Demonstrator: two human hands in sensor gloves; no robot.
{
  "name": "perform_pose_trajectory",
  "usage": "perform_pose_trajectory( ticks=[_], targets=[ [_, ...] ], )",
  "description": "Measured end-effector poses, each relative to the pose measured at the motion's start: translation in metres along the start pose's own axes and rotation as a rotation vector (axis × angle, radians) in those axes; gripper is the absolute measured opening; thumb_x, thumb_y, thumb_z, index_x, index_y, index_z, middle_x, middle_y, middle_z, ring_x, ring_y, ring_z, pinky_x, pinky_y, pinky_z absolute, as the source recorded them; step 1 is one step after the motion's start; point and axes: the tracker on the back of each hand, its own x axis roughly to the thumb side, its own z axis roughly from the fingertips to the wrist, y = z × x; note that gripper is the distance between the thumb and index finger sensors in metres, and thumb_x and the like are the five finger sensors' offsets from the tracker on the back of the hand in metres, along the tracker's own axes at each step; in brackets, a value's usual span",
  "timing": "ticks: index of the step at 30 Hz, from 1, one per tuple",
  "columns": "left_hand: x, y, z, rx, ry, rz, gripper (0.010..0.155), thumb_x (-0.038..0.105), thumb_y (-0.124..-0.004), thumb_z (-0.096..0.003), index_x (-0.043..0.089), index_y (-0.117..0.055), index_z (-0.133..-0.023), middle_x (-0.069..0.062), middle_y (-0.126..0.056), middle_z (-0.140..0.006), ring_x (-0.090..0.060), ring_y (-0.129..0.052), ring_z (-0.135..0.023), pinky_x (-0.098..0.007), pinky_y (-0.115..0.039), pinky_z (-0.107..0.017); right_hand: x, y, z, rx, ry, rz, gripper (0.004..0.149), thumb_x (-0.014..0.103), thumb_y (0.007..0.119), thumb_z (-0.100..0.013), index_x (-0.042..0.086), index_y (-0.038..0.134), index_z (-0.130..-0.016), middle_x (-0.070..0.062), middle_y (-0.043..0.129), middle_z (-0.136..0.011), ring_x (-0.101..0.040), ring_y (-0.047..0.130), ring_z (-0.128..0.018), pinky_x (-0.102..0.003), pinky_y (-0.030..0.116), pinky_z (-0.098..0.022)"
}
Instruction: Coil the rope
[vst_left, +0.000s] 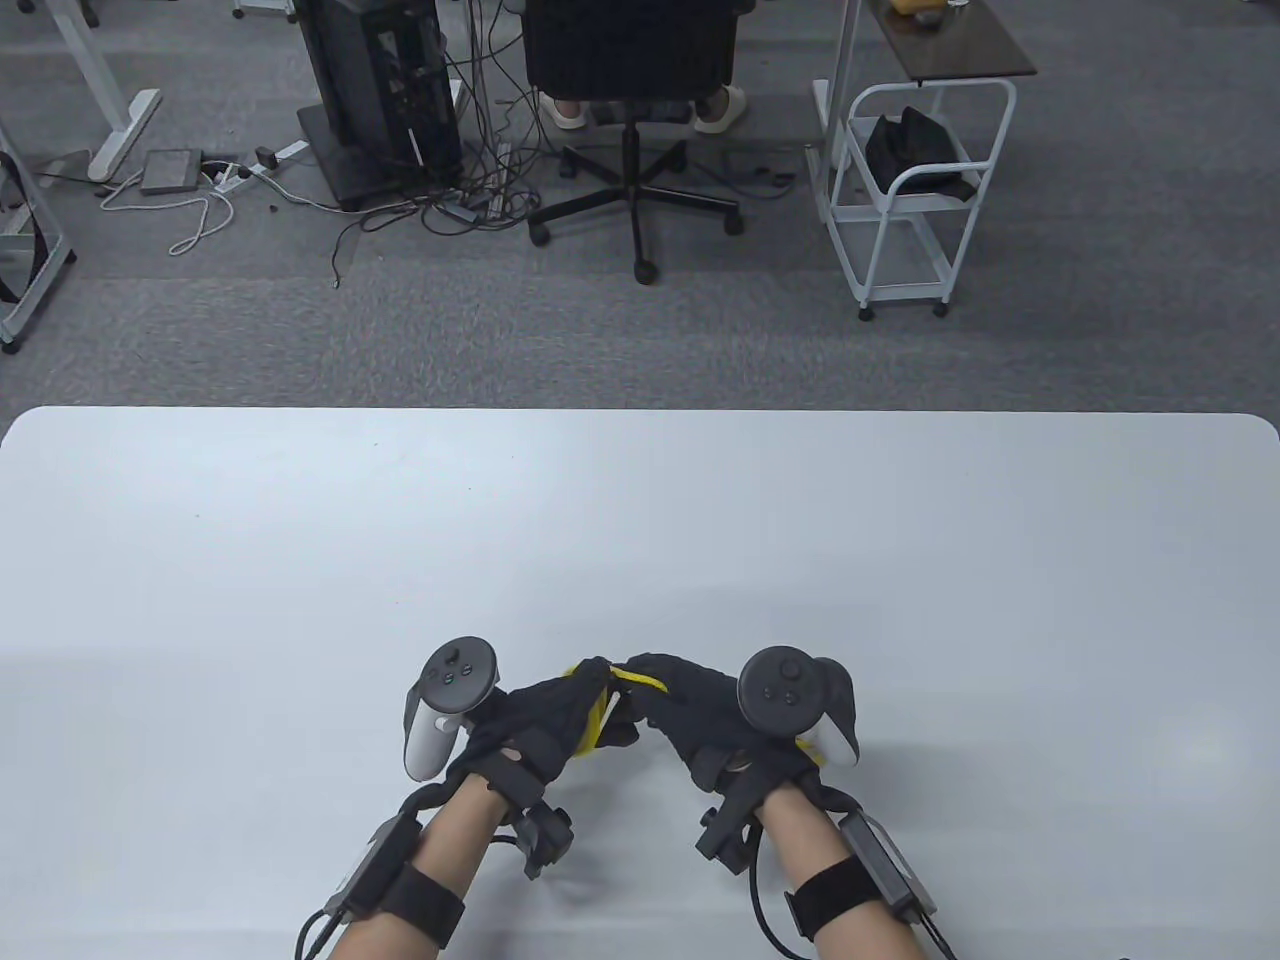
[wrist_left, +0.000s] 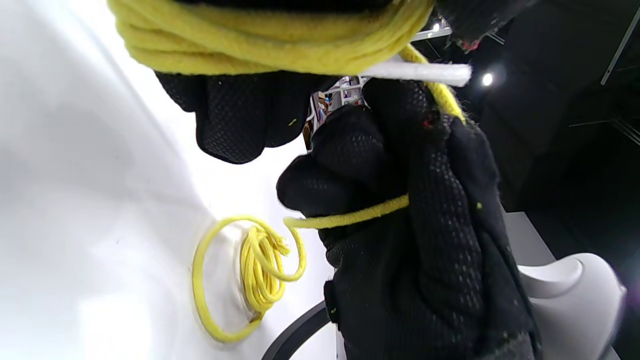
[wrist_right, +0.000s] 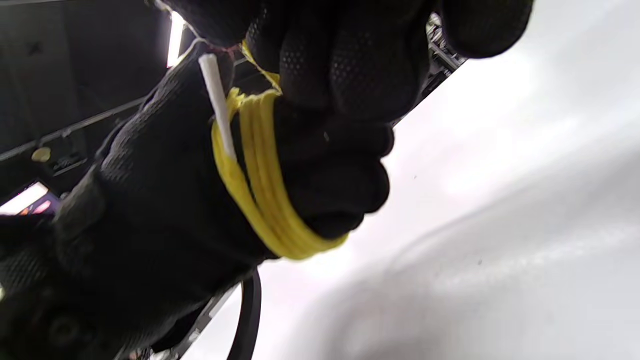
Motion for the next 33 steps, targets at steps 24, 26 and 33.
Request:
perform_pose_trajectory(
  ticks=[24,26,33],
  targets=[
    [-0.003,-0.004,-0.004,-0.074,0.005,0.020,0.104,0.075,-0.066,-0.0442,-0.001,-0.048,-0.113,-0.028,-0.075,-0.106,-0.038,-0.091,-0.087,-0.043,-0.073,-0.065,0.003,0.027,-0.004,0.149,0.035,0.110,0.046,0.043,0.065,-0.059,0.012,0.069,-0.094,-0.013,0.091,-0.074,-0.030,0.096,-0.043,-0.056,0.075,-0.053],
    [0.004,-0.007,-0.004,-0.059,0.000,-0.106,0.099,0.068,-0.074,-0.0454,0.001,-0.048,-0.113,-0.024,-0.077,-0.106,-0.034,-0.094,-0.086,-0.040,-0.076,-0.065,0.002,0.026,-0.004,0.155,0.034,0.093,0.046,0.042,0.065,-0.060,0.012,0.070,-0.094,-0.013,0.091,-0.074,-0.031,0.096,-0.044,-0.056,0.075,-0.053],
    [0.007,-0.005,-0.002,0.022,-0.021,-0.065,0.063,0.048,-0.072,-0.0569,0.010,-0.068,-0.107,-0.017,-0.091,-0.097,-0.030,-0.102,-0.077,-0.037,-0.081,-0.060,0.000,0.023,-0.004,0.172,0.005,0.041,0.044,0.041,0.065,-0.060,0.013,0.069,-0.094,-0.013,0.091,-0.075,-0.032,0.095,-0.045,-0.057,0.074,-0.053]
  ],
)
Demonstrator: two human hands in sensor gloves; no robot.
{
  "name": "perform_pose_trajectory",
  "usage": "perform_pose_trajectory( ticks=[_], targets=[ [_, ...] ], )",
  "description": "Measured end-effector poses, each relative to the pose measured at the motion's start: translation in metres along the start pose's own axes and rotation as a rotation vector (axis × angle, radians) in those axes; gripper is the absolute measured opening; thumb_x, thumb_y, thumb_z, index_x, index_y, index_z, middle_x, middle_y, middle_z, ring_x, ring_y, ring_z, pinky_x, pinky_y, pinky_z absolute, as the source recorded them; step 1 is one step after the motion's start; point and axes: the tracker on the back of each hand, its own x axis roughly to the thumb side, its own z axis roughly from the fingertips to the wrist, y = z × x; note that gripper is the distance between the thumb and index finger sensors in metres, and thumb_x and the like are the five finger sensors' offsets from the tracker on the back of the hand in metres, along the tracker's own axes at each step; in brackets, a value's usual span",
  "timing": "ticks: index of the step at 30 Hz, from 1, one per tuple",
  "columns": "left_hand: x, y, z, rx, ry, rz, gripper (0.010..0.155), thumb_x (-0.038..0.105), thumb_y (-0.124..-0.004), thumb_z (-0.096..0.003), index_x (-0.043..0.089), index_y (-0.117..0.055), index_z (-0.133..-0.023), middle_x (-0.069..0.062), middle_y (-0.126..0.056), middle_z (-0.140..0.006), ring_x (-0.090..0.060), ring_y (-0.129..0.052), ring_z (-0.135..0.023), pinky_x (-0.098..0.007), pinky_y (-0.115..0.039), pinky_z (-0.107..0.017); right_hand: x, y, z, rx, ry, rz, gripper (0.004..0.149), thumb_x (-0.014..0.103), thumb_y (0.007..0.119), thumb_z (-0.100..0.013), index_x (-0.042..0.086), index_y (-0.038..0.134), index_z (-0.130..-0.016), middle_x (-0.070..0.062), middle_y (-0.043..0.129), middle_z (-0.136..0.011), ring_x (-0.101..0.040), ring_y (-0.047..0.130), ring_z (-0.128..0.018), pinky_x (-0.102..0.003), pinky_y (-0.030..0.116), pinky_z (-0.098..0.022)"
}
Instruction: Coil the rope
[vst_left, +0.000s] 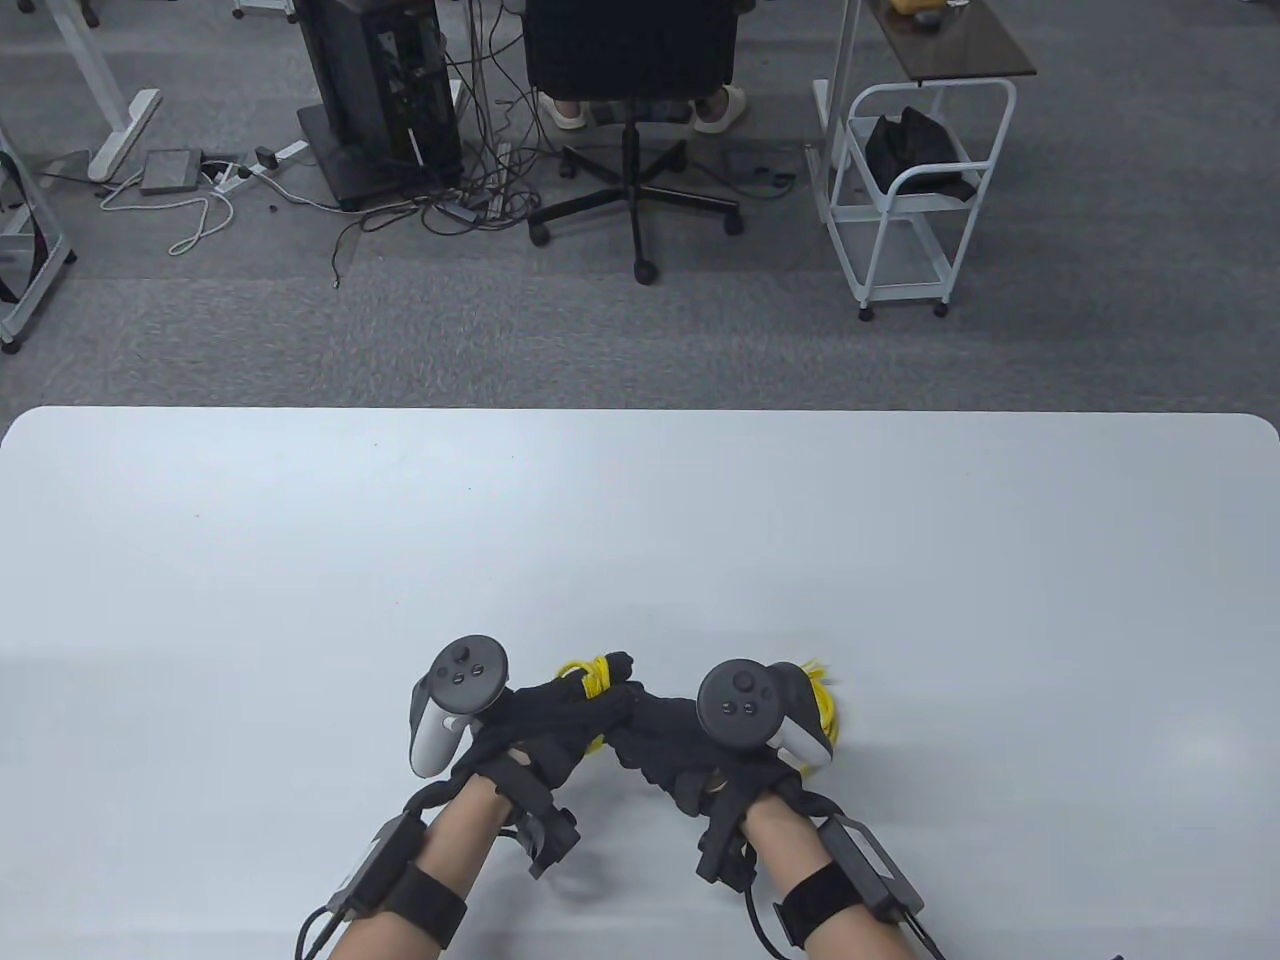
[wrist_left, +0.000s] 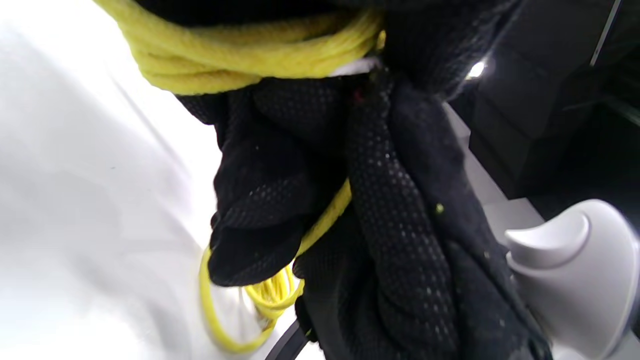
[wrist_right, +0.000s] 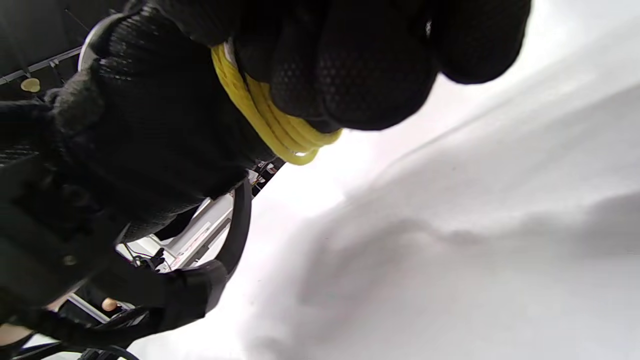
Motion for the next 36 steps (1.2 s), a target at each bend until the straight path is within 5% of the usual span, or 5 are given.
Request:
perform_pose_trajectory(
  ticks=[5,12,15,24,36],
  targets=[
    [0.007,0.005,0.003,0.079,-0.047,-0.072,0.056,0.045,-0.069,-0.0590,0.010,-0.074,-0.103,-0.014,-0.097,-0.090,-0.027,-0.106,-0.071,-0.035,-0.084,-0.056,0.005,0.000,-0.001,0.013,-0.018,0.022,0.044,0.040,0.063,-0.061,0.014,0.066,-0.096,-0.013,0.090,-0.077,-0.032,0.095,-0.047,-0.057,0.073,-0.054],
    [0.009,0.012,0.009,0.186,-0.148,0.080,0.055,0.046,-0.064,-0.0601,0.013,-0.071,-0.104,-0.011,-0.095,-0.092,-0.024,-0.104,-0.076,-0.034,-0.083,-0.060,0.007,-0.006,0.000,0.000,-0.034,0.024,0.042,0.039,0.066,-0.060,0.016,0.070,-0.095,-0.014,0.090,-0.077,-0.033,0.095,-0.048,-0.058,0.073,-0.055],
    [0.013,0.015,0.011,0.227,-0.195,0.195,0.055,0.045,-0.063,-0.0601,0.014,-0.068,-0.105,-0.011,-0.091,-0.096,-0.025,-0.101,-0.080,-0.035,-0.080,-0.063,0.004,0.000,-0.001,0.077,-0.011,0.085,0.041,0.038,0.065,-0.061,0.017,0.070,-0.095,-0.013,0.090,-0.079,-0.034,0.095,-0.051,-0.058,0.072,-0.056],
    [0.013,0.005,0.005,0.056,-0.237,0.407,0.057,0.043,-0.060,-0.0599,0.010,-0.067,-0.106,-0.013,-0.093,-0.094,-0.026,-0.105,-0.076,-0.035,-0.083,-0.060,-0.007,0.002,-0.002,0.094,0.075,0.134,0.040,0.039,0.066,-0.060,0.019,0.070,-0.095,-0.015,0.086,-0.086,-0.037,0.093,-0.061,-0.062,0.067,-0.060],
    [0.015,-0.015,-0.004,-0.210,-0.128,0.164,0.056,0.045,-0.061,-0.0607,0.009,-0.077,-0.101,-0.011,-0.103,-0.080,-0.022,-0.111,-0.060,-0.032,-0.087,-0.052,-0.016,-0.026,0.010,-0.121,0.159,0.298,0.040,0.038,0.070,-0.059,0.019,0.071,-0.093,-0.014,0.085,-0.089,-0.038,0.091,-0.066,-0.065,0.065,-0.061]
  ],
)
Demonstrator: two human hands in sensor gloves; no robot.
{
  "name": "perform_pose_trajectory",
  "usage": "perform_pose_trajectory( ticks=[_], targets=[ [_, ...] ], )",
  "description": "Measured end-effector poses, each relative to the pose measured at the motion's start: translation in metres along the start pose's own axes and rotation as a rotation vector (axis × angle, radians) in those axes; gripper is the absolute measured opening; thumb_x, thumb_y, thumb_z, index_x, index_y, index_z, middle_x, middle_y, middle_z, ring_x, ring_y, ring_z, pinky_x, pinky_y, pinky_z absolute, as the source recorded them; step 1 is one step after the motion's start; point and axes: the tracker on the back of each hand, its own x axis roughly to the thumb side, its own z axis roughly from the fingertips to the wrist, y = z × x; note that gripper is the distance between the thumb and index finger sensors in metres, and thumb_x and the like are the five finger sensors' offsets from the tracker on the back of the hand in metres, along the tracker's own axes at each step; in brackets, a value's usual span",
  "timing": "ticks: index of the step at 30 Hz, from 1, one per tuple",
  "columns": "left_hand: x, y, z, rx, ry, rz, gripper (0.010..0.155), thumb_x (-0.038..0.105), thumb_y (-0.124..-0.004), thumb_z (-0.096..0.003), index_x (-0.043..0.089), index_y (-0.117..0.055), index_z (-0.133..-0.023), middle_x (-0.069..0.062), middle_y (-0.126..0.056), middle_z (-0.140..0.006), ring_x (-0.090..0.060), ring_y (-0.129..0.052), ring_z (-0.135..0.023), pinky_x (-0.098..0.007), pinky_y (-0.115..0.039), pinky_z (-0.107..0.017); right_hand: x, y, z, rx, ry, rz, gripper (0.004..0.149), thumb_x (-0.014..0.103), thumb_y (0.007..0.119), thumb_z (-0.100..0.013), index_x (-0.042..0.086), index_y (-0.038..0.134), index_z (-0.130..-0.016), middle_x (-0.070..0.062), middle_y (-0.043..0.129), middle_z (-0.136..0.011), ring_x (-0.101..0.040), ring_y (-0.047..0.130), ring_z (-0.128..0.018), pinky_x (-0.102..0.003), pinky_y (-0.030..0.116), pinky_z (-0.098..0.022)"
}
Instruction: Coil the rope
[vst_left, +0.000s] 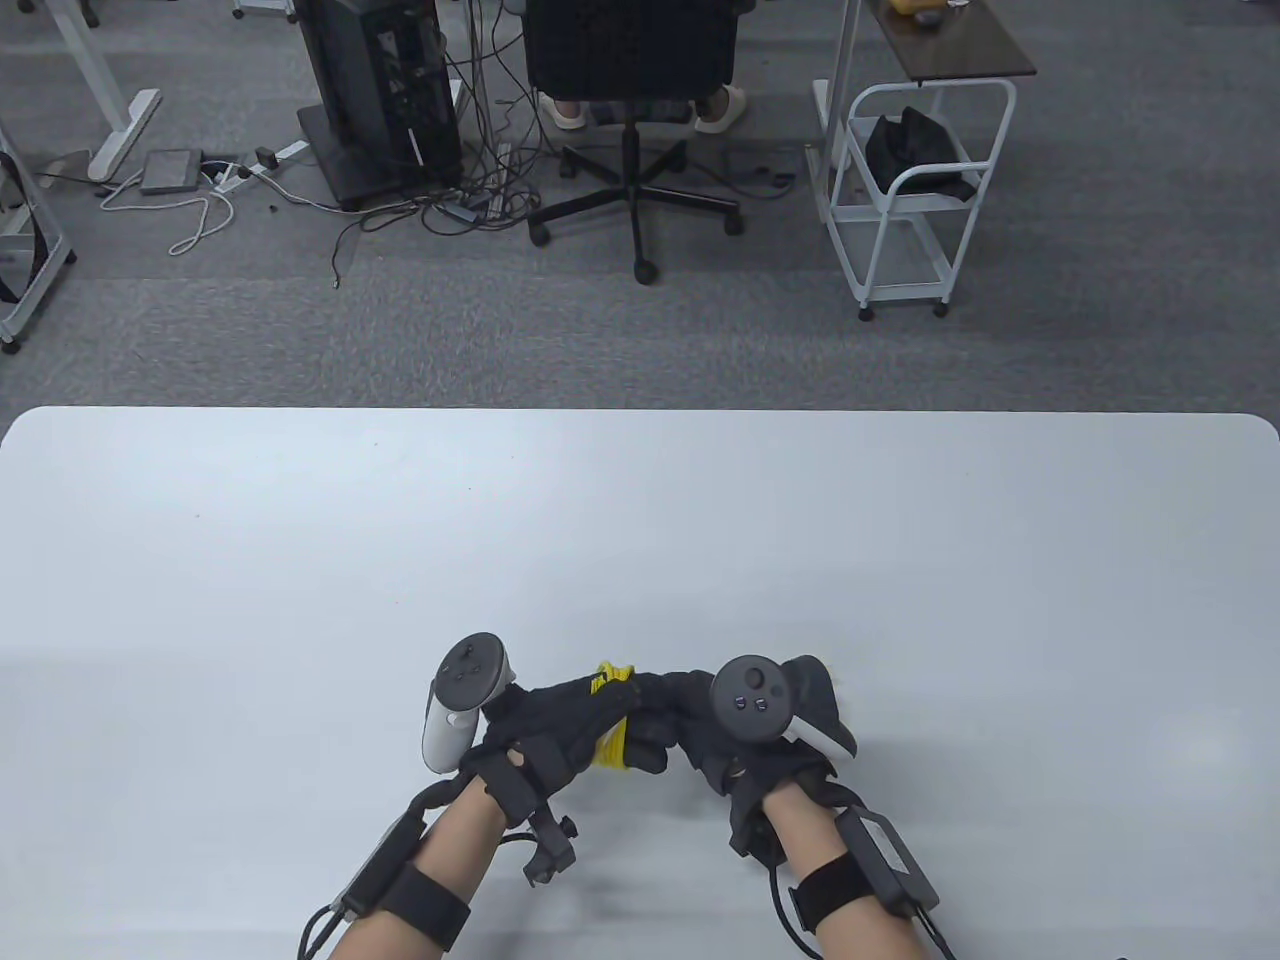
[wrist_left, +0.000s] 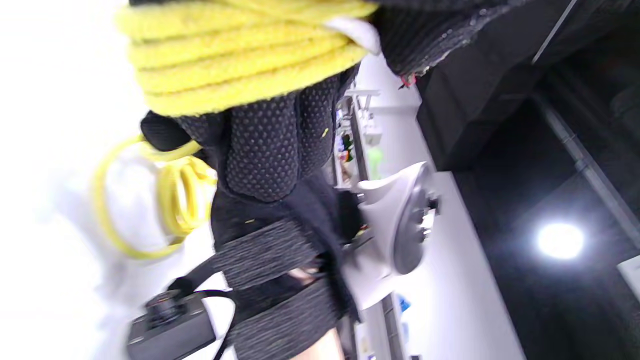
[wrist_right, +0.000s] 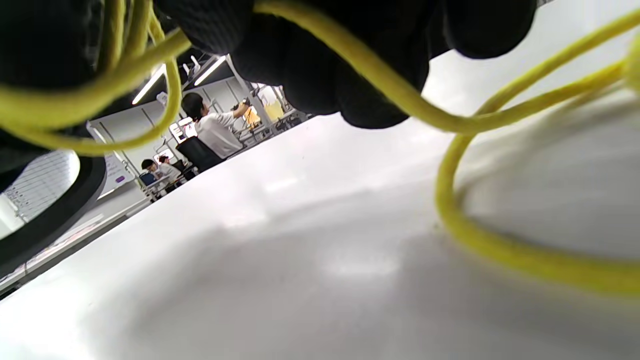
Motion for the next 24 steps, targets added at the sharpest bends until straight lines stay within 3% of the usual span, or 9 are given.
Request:
perform_pose_trajectory(
  ticks=[10,14,24],
  targets=[
    [-0.006,0.004,0.000,-0.095,0.134,-0.090,0.056,0.048,-0.061,-0.0611,0.010,-0.083,-0.097,-0.011,-0.106,-0.075,-0.022,-0.112,-0.056,-0.032,-0.087,-0.050,-0.002,-0.013,0.003,-0.104,0.004,-0.178,0.040,0.038,0.071,-0.058,0.018,0.070,-0.093,-0.013,0.085,-0.088,-0.037,0.091,-0.066,-0.064,0.065,-0.061],
    [-0.006,0.004,0.000,-0.038,0.213,-0.123,0.056,0.046,-0.060,-0.0616,0.009,-0.082,-0.097,-0.013,-0.105,-0.076,-0.024,-0.111,-0.057,-0.033,-0.087,-0.050,0.008,-0.012,0.004,-0.140,-0.019,-0.166,0.040,0.038,0.070,-0.059,0.017,0.070,-0.093,-0.013,0.084,-0.088,-0.037,0.091,-0.066,-0.064,0.065,-0.061],
    [-0.007,0.010,0.008,0.135,0.187,-0.015,0.059,0.043,-0.054,-0.0628,0.004,-0.074,-0.102,-0.021,-0.095,-0.090,-0.032,-0.104,-0.071,-0.039,-0.081,-0.057,0.040,-0.005,0.007,-0.246,-0.095,-0.045,0.042,0.038,0.067,-0.060,0.017,0.065,-0.096,-0.016,0.072,-0.097,-0.041,0.082,-0.074,-0.063,0.062,-0.062]
  ],
)
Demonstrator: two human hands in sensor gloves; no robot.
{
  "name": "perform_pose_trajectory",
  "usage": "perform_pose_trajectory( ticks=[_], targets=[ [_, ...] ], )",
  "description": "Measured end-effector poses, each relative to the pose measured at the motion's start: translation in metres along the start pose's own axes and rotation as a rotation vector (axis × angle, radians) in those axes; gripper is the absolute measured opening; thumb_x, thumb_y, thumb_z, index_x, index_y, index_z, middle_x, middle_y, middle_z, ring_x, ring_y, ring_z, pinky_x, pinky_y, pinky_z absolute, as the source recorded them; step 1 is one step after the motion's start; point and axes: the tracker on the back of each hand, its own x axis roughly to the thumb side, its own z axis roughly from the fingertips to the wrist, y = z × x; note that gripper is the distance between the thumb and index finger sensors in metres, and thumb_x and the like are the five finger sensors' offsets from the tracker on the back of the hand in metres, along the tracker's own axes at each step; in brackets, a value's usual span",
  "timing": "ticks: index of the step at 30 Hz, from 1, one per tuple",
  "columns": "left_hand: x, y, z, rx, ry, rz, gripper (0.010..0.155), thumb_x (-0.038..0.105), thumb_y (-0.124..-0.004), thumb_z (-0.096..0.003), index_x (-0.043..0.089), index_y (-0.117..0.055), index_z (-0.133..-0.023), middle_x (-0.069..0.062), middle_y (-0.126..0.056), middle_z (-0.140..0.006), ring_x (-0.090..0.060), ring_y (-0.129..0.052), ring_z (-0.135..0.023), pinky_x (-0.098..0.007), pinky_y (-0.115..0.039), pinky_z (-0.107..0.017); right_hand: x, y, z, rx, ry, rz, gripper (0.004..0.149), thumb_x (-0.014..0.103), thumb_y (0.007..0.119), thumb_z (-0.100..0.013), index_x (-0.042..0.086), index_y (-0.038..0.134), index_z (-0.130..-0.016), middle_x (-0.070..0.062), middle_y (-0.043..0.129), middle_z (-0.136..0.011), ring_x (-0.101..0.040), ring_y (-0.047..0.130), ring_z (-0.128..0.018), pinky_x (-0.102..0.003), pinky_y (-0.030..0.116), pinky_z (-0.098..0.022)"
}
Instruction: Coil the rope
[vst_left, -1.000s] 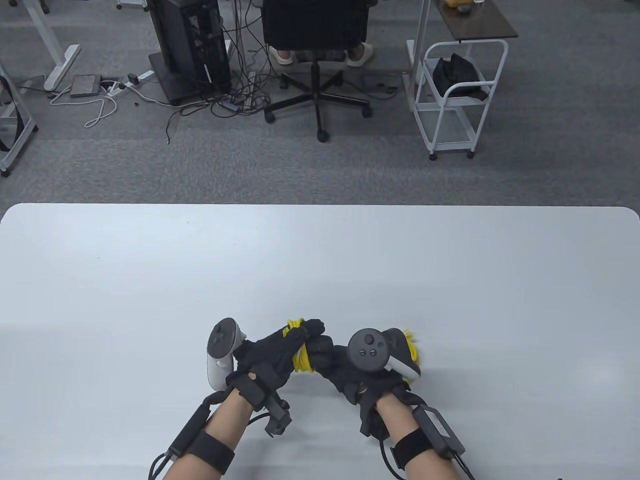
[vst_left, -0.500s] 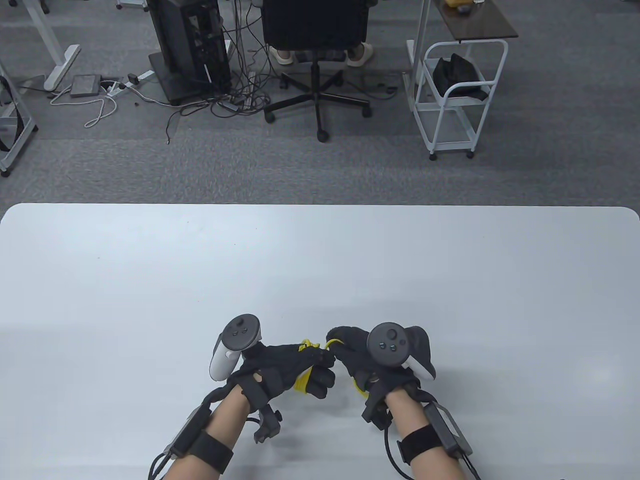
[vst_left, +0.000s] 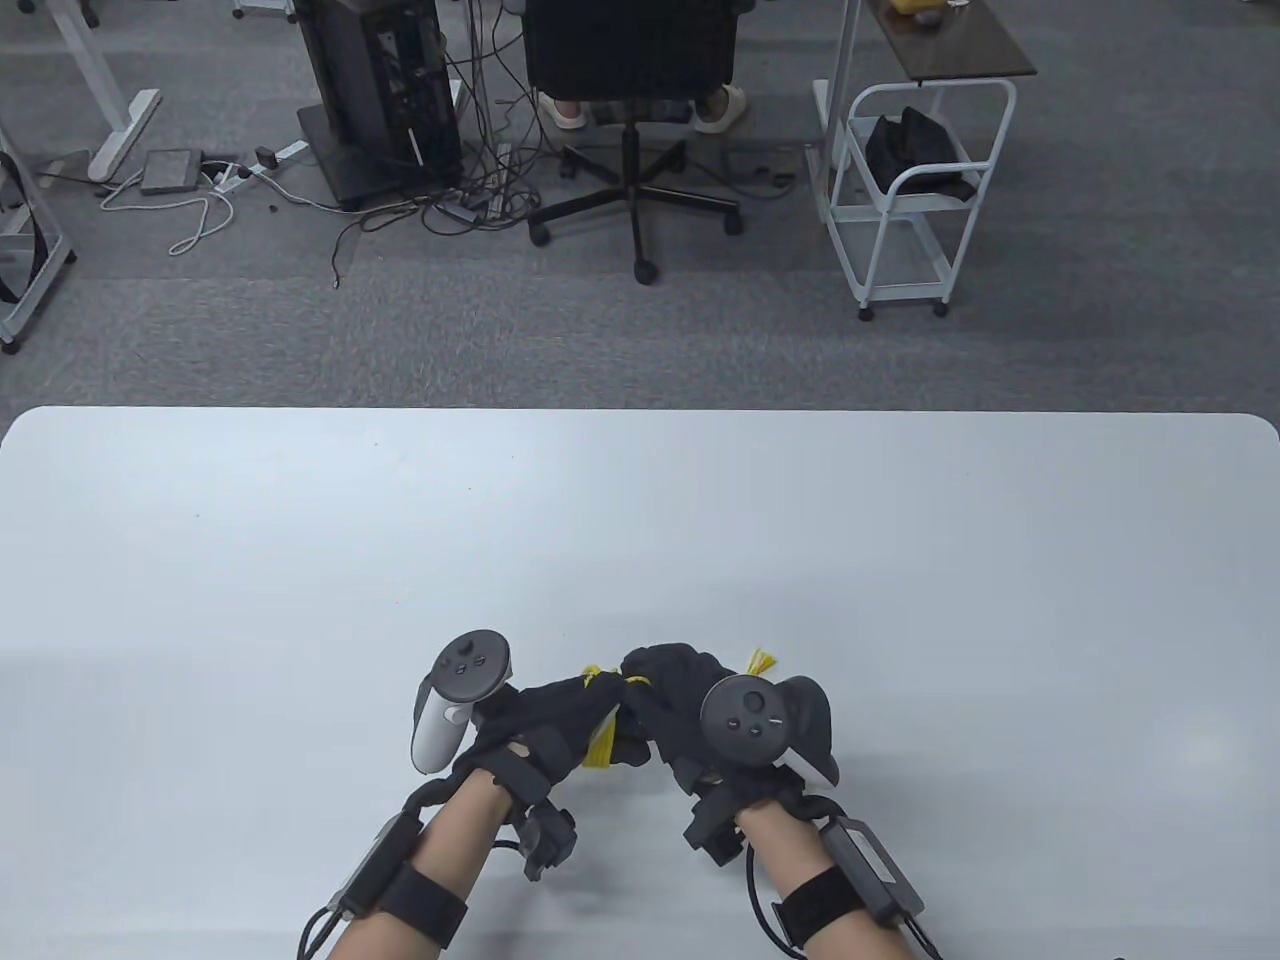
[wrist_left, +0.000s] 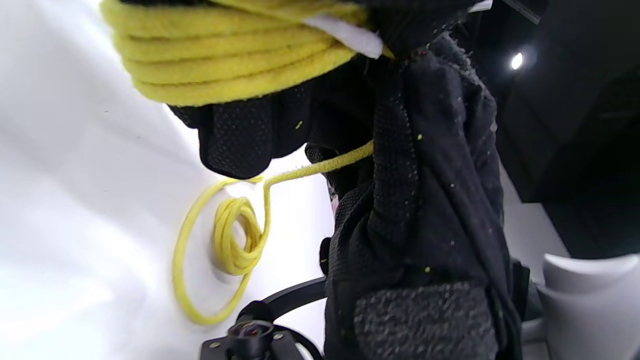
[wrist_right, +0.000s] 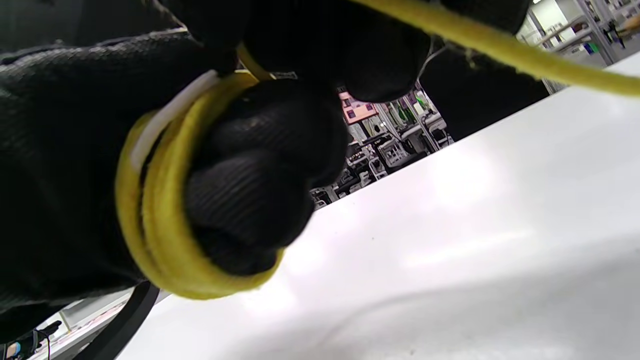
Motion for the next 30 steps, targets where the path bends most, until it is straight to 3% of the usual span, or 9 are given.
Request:
perform_pose_trajectory(
  ticks=[4,13,22,30],
  targets=[
    [0.000,0.003,0.003,0.096,-0.061,0.079,0.060,0.043,-0.054,-0.0627,0.003,-0.069,-0.105,-0.023,-0.090,-0.095,-0.035,-0.099,-0.077,-0.041,-0.077,-0.061,0.006,0.002,0.002,0.002,-0.040,0.029,0.042,0.038,0.067,-0.060,0.016,0.066,-0.096,-0.016,0.073,-0.096,-0.041,0.082,-0.073,-0.063,0.062,-0.062],
    [0.005,0.009,0.009,0.211,-0.134,-0.012,0.058,0.045,-0.054,-0.0622,0.009,-0.069,-0.105,-0.018,-0.087,-0.099,-0.032,-0.096,-0.082,-0.039,-0.075,-0.064,0.018,0.006,0.005,0.008,-0.125,0.202,0.042,0.039,0.067,-0.060,0.016,0.071,-0.095,-0.016,0.074,-0.095,-0.040,0.083,-0.072,-0.063,0.063,-0.062],
    [0.007,0.013,0.012,0.232,-0.224,0.095,0.056,0.047,-0.052,-0.0620,0.016,-0.065,-0.107,-0.012,-0.083,-0.105,-0.029,-0.089,-0.091,-0.037,-0.069,-0.071,0.018,0.019,0.003,0.127,-0.135,0.199,0.041,0.041,0.067,-0.059,0.015,0.075,-0.092,-0.015,0.083,-0.088,-0.038,0.089,-0.064,-0.061,0.067,-0.059],
    [0.011,0.010,0.011,0.126,-0.313,0.286,0.056,0.048,-0.054,-0.0616,0.017,-0.071,-0.104,-0.011,-0.091,-0.098,-0.026,-0.097,-0.085,-0.035,-0.076,-0.068,0.005,0.029,-0.001,0.281,-0.101,0.108,0.041,0.040,0.067,-0.060,0.016,0.074,-0.093,-0.015,0.082,-0.089,-0.038,0.088,-0.065,-0.061,0.067,-0.060]
  ],
)
